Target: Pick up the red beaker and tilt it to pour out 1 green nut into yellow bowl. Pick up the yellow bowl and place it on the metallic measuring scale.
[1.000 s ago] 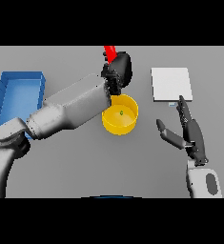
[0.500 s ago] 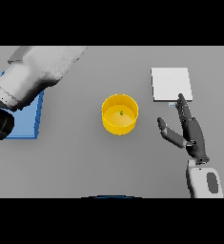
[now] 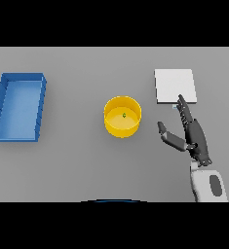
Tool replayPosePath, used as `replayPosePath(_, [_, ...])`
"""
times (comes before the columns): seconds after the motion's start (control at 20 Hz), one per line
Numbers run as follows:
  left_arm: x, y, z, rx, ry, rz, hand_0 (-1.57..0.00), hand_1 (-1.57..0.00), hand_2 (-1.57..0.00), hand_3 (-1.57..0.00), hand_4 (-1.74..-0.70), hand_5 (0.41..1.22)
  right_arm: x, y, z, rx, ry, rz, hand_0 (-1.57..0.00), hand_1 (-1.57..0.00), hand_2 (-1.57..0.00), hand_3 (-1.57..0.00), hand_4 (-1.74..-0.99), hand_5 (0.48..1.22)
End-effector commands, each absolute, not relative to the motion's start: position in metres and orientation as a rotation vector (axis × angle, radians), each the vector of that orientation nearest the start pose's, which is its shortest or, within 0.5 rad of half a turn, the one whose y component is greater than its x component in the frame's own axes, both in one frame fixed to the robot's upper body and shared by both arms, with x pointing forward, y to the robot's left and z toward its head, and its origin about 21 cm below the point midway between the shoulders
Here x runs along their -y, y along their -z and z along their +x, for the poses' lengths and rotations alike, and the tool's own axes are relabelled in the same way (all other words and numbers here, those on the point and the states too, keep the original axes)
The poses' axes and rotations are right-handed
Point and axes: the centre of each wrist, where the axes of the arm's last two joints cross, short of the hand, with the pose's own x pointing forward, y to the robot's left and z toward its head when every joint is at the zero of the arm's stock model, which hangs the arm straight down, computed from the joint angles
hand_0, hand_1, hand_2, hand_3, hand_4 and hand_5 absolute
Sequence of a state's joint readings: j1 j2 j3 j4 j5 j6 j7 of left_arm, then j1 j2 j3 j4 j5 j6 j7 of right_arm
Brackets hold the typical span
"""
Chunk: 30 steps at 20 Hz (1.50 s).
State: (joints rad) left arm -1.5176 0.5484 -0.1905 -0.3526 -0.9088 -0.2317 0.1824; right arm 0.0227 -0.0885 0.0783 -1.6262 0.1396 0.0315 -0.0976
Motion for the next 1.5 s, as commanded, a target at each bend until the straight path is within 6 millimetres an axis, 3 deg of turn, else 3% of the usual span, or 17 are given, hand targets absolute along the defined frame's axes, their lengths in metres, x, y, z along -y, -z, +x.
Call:
replayPosePath(0.0, [-0.25, -0.332, 0.479, 1.18, 1.002, 1.255, -1.57, -1.56, -1.56, -1.44, -1.72, 1.22, 0.232, -0.008, 0.243, 1.685, -0.267, -0.086, 0.0, 0.0, 0.0, 0.0, -1.298, 0.651])
replayPosePath(0.15, [-0.28, -0.302, 0.478, 1.133, 0.827, 1.214, -1.57, -1.57, -1.57, -1.41, -1.73, 1.221, 0.231, -0.008, 0.246, 1.667, -0.249, -0.075, 0.0, 0.0, 0.0, 0.0, -1.276, 0.651])
replayPosePath(0.3, [-0.309, -0.262, 0.473, 1.049, 0.685, 1.136, -1.57, -1.57, -1.57, -1.49, -1.74, 1.221, 0.229, -0.009, 0.247, 1.666, -0.248, -0.062, 0.0, 0.0, 0.0, 0.0, -1.278, 0.659])
replayPosePath(0.5, [-0.329, -0.208, 0.462, 0.98, 0.526, 1.022, -1.57, -1.57, -1.57, -1.42, -1.74, 1.221, 0.232, -0.004, 0.244, 1.669, -0.272, -0.068, 0.0, 0.0, 0.0, 0.0, -1.307, 0.677])
replayPosePath(0.7, [-0.345, -0.166, 0.443, 0.92, 0.405, 0.963, -1.57, -1.57, -1.57, -1.51, -1.74, 1.221, 0.234, -0.003, 0.248, 1.659, -0.276, -0.078, 0.0, 0.0, 0.0, 0.0, -1.304, 0.7])
replayPosePath(0.95, [-0.35, -0.14, 0.415, 0.941, 0.363, 0.961, -1.57, -1.57, -1.57, -1.39, -1.74, 1.221, 0.233, -0.002, 0.242, 1.674, -0.296, -0.087, 0.0, 0.0, 0.0, 0.0, -1.315, 0.722])
replayPosePath(1.05, [-0.349, -0.139, 0.406, 0.948, 0.35, 0.961, -1.57, -1.57, -1.57, -1.34, -1.74, 1.221, 0.235, -0.005, 0.243, 1.68, -0.301, -0.103, 0.0, 0.0, 0.0, 0.0, -1.327, 0.724])
replayPosePath(1.15, [-0.348, -0.129, 0.403, 0.938, 0.322, 0.961, -1.57, -1.57, -1.57, -1.32, -1.74, 1.146, 0.234, -0.004, 0.243, 1.679, -0.294, -0.086, 0.0, 0.0, 0.0, 0.0, -1.335, 0.725])
replayPosePath(1.3, [-0.346, -0.121, 0.393, 0.938, 0.345, 0.929, -1.57, -1.57, -1.57, -1.44, -1.59, 0.962, 0.232, -0.005, 0.243, 1.672, -0.303, -0.093, 0.0, 0.0, 0.0, 0.0, -1.326, 0.728])
replayPosePath(1.45, [-0.341, -0.115, 0.384, 0.944, 0.377, 0.871, -1.57, -1.57, -1.57, -0.93, -1.25, 0.81, 0.233, -0.004, 0.247, 1.666, -0.304, -0.098, 0.0, 0.0, 0.0, 0.0, -1.327, 0.73])
